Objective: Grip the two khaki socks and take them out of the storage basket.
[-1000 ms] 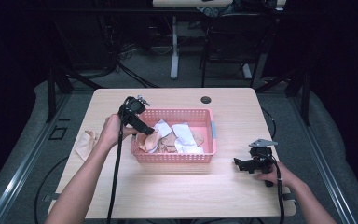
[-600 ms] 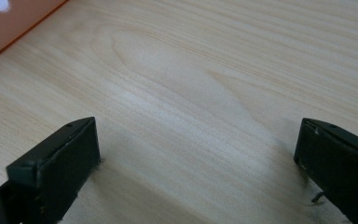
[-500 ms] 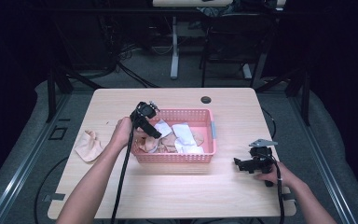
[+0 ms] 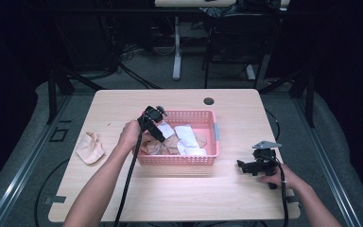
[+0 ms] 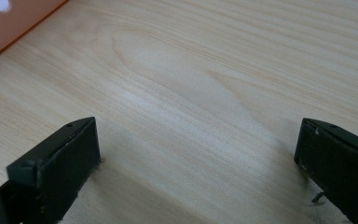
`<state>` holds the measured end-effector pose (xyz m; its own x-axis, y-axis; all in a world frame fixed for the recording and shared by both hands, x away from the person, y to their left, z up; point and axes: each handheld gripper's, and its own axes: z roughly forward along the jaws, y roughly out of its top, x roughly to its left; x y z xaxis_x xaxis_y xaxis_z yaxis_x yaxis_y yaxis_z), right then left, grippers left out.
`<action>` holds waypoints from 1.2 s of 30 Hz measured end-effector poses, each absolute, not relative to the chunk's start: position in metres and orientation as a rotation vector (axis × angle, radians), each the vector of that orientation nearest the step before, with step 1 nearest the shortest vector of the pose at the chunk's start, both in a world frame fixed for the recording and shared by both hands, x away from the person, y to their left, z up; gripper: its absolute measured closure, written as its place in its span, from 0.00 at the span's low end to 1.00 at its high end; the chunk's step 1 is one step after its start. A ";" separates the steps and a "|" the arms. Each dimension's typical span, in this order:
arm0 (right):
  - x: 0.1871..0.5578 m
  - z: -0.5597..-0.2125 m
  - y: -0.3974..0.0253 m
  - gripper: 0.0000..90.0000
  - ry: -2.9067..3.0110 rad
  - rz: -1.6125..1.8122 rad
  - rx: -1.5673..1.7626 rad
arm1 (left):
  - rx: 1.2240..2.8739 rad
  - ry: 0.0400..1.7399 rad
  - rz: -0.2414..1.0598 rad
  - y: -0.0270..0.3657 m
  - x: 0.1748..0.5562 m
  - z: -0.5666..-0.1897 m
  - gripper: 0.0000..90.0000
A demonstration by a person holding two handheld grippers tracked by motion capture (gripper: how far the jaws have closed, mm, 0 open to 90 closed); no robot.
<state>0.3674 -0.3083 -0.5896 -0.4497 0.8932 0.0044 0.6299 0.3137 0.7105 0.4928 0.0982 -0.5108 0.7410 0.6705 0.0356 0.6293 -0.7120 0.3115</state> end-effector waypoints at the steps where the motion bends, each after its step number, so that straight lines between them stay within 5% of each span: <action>1: 0.367 -0.589 -0.308 0.00 2.197 0.918 1.356 | 2.661 1.023 0.205 0.097 0.493 -0.512 0.29; 17: 0.367 -0.589 -0.308 0.00 2.198 0.919 1.355 | 2.697 1.065 0.173 0.094 0.492 -0.516 0.88; 36: 0.367 -0.589 -0.309 0.00 2.202 0.915 1.353 | 2.609 1.007 0.234 0.115 0.477 -0.475 0.90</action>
